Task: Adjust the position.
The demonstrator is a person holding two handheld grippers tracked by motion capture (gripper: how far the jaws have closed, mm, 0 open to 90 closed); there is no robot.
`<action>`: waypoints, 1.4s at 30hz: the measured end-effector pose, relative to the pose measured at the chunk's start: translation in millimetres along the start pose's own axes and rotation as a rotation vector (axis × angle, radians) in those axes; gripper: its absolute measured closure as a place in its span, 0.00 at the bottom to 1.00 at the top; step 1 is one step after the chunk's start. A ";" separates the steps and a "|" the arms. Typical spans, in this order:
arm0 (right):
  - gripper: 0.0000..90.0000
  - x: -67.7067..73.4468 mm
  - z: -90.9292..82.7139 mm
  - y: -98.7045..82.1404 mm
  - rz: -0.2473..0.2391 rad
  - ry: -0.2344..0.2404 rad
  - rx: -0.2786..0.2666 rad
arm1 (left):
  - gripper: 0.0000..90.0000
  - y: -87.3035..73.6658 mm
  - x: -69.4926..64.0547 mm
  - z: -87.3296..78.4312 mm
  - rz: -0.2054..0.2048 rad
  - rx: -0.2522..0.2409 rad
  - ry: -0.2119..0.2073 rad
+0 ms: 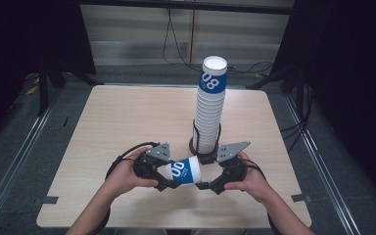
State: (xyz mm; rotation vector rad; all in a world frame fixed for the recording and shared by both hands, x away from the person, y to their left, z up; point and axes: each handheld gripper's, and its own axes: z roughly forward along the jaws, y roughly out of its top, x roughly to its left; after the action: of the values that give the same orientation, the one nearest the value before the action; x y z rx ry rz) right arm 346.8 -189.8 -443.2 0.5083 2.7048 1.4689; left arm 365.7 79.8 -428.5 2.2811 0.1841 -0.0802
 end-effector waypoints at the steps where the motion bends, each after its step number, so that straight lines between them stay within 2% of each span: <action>1: 0.14 0.5 0.3 0.3 -0.001 -0.003 0.003 | 0.32 0.0 0.0 0.0 0.000 0.000 0.000; 5: 0.14 2.0 0.6 2.1 -0.008 -0.001 -0.020 | 0.32 -3.7 1.0 1.0 -0.019 -0.028 -0.021; 15: 0.14 2.0 -0.7 5.3 -0.009 -0.014 -0.030 | 0.32 -9.9 3.3 4.9 -0.060 -0.098 -0.059; 16: 0.14 1.8 -0.5 5.9 -0.012 -0.010 -0.031 | 0.32 -10.2 3.2 5.3 -0.073 -0.099 -0.060; 20: 0.13 1.6 1.2 8.2 -0.015 -0.012 -0.029 | 0.32 -12.2 4.5 6.7 -0.079 -0.106 -0.071; 33: 0.12 2.3 9.0 13.8 -0.032 0.027 -0.011 | 0.32 -11.6 2.8 6.7 -0.053 -0.133 -0.088; 38: 0.14 2.1 9.2 14.5 -0.042 0.038 -0.012 | 0.32 -13.2 3.4 7.3 -0.057 -0.140 -0.098; 40: 0.15 1.8 8.1 14.7 -0.040 0.044 -0.011 | 0.32 -12.8 2.8 7.3 -0.056 -0.135 -0.095; 42: 0.17 2.1 7.5 14.6 -0.044 0.051 -0.005 | 0.33 -12.3 2.6 7.8 -0.037 -0.116 -0.092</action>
State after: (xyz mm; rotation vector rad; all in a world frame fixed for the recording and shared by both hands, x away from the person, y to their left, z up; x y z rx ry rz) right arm 350.1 -175.7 -435.1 0.4140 2.7311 1.4987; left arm 366.3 82.3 -443.1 2.1533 0.1787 -0.1889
